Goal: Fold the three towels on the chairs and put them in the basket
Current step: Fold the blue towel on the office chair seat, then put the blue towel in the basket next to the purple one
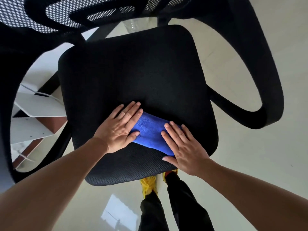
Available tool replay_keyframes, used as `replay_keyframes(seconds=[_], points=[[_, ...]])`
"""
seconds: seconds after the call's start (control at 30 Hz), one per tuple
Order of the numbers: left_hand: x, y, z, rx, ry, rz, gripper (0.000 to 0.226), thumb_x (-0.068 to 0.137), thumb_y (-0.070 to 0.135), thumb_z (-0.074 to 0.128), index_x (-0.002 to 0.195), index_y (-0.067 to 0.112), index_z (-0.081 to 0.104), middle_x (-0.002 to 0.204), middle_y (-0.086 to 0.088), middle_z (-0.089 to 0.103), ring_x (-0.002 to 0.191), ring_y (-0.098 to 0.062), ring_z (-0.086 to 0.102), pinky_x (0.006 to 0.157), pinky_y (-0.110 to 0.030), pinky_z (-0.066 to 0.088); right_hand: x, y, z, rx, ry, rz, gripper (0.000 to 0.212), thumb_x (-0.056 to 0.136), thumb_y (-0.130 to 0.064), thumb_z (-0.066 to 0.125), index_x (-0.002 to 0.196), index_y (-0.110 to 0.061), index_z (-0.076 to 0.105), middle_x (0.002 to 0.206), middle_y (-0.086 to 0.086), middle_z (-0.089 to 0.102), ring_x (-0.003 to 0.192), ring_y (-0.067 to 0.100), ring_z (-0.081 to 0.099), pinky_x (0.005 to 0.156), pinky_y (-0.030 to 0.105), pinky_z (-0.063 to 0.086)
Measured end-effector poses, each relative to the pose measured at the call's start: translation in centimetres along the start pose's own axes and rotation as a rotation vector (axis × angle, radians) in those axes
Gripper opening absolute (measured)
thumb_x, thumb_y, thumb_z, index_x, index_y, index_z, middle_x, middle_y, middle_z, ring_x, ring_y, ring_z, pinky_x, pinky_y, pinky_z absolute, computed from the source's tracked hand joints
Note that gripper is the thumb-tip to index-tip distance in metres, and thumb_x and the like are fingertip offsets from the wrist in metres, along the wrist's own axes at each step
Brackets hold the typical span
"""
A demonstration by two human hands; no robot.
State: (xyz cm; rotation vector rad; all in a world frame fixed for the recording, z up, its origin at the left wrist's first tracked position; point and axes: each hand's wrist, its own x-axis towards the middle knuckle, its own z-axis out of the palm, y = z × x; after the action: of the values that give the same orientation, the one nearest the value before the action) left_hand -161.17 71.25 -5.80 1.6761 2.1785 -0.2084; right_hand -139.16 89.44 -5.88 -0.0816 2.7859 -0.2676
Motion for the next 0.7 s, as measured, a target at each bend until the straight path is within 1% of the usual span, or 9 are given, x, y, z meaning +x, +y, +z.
replay_keyframes(seconds=[0.1,0.17,0.23,0.27,0.33,0.4,0.53,0.63,0.7], points=[[-0.1,0.0,-2.2,-0.02,-0.041,-0.011,0.07,0.096,0.051,0.01,0.151,0.008,0.002,0.16,-0.011,0.011,0.148,-0.021,0.009,0.118,-0.04,0.01,0.1,-0.4,-2.1,0.111,0.008,0.046,0.085,0.092,-0.067,0.032,0.152,-0.009,0.021,0.162,0.014,0.012,0.15,0.029,0.012,0.117,0.049,0.025],[0.1,-0.1,-3.7,-0.029,-0.04,0.002,0.072,0.094,0.051,0.02,0.151,0.009,0.015,0.156,-0.01,0.028,0.145,-0.024,0.026,0.115,-0.04,0.023,0.4,-0.6,-3.4,0.298,0.118,0.171,0.073,0.095,-0.065,0.029,0.147,-0.015,0.04,0.156,0.014,0.033,0.143,0.028,0.032,0.111,0.045,0.035],[0.1,0.4,-4.9,-0.028,-0.003,0.034,0.071,0.09,0.048,0.041,0.148,0.008,0.029,0.138,-0.011,0.051,0.129,-0.028,0.046,0.106,-0.041,0.037,0.3,-0.8,-4.1,0.452,0.223,0.381,0.069,0.093,-0.065,0.035,0.139,-0.016,0.051,0.139,0.01,0.054,0.126,0.028,0.052,0.099,0.044,0.046],[0.2,0.7,-5.4,-0.032,-0.012,0.039,0.073,0.087,0.046,0.052,0.147,0.009,0.032,0.128,-0.009,0.055,0.121,-0.028,0.05,0.102,-0.039,0.039,0.2,-1.0,-4.3,0.451,0.199,0.451,0.071,0.088,-0.065,0.044,0.138,-0.016,0.051,0.131,0.008,0.06,0.119,0.027,0.055,0.094,0.043,0.047],[0.4,1.7,-6.8,-0.021,-0.095,0.034,0.071,0.081,0.043,0.063,0.142,0.015,0.04,0.118,-0.003,0.052,0.111,-0.023,0.047,0.097,-0.035,0.038,-0.1,-1.8,-4.5,0.391,0.064,0.509,0.076,0.078,-0.061,0.063,0.137,-0.015,0.049,0.121,0.005,0.061,0.112,0.027,0.055,0.09,0.042,0.045],[0.0,2.9,-7.7,-0.004,-0.157,0.041,0.053,0.079,0.039,0.067,0.127,0.02,0.053,0.115,0.0,0.049,0.109,-0.019,0.044,0.093,-0.031,0.038,-0.8,-3.0,-5.0,0.378,-0.029,0.537,0.066,0.075,-0.055,0.07,0.126,-0.016,0.054,0.112,0.003,0.06,0.108,0.026,0.054,0.087,0.038,0.043],[-2.5,5.2,-9.0,-0.238,-0.199,-0.013,0.037,0.075,0.026,0.07,0.11,0.02,0.06,0.11,0.005,0.055,0.104,-0.018,0.052,0.087,-0.03,0.042,-4.1,-4.0,-7.7,0.555,0.006,0.609,0.045,0.078,-0.04,0.073,0.113,-0.017,0.056,0.109,-0.001,0.056,0.1,0.02,0.055,0.079,0.03,0.042],[-4.6,8.0,-11.9,-0.46,-0.224,-0.116,0.025,0.072,0.014,0.069,0.092,0.021,0.056,0.083,0.006,0.061,0.077,-0.019,0.059,0.067,-0.032,0.047,-8.7,-3.6,-10.5,0.617,0.04,0.612,0.036,0.084,-0.032,0.07,0.114,-0.02,0.053,0.109,-0.002,0.061,0.093,0.022,0.061,0.072,0.026,0.039],[-4.9,10.8,-14.9,-0.509,-0.222,-0.122,0.025,0.073,0.01,0.066,0.094,0.021,0.055,0.078,0.006,0.061,0.07,-0.018,0.057,0.062,-0.032,0.046,-12.9,-2.7,-12.8,0.604,0.062,0.639,0.035,0.086,-0.027,0.068,0.117,-0.019,0.053,0.109,-0.001,0.064,0.092,0.023,0.062,0.072,0.026,0.04]])
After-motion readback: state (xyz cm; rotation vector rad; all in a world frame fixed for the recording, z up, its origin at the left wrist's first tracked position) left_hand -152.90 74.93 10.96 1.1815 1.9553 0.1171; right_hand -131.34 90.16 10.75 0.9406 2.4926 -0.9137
